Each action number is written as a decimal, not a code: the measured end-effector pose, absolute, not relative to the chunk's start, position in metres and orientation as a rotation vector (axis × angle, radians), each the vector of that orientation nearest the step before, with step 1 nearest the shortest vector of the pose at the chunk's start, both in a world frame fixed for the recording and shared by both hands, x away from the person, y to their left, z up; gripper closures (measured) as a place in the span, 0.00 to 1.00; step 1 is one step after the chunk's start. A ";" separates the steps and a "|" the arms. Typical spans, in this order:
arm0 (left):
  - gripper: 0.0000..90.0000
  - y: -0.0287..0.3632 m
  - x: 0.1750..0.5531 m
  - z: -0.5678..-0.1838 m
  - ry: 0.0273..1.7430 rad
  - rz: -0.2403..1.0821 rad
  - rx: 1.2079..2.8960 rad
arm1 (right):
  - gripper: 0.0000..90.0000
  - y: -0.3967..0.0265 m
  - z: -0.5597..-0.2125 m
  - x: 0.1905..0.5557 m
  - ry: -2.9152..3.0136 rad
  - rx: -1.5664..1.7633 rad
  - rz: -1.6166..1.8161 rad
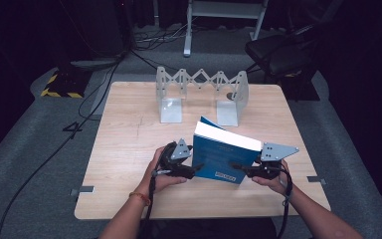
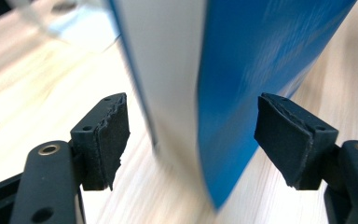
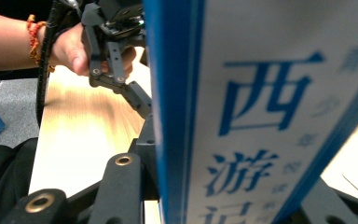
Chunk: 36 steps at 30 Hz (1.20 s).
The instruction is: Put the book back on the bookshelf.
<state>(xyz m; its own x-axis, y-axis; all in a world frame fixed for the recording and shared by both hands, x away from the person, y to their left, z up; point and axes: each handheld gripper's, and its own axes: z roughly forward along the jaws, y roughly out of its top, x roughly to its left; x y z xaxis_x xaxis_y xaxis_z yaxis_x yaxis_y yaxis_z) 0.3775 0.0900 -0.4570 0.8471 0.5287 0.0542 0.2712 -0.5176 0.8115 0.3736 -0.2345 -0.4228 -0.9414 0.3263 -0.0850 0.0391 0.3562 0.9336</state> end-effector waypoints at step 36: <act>0.18 0.200 0.350 -0.504 0.972 0.367 2.209 | 0.69 -0.225 -0.409 0.385 2.333 0.368 1.554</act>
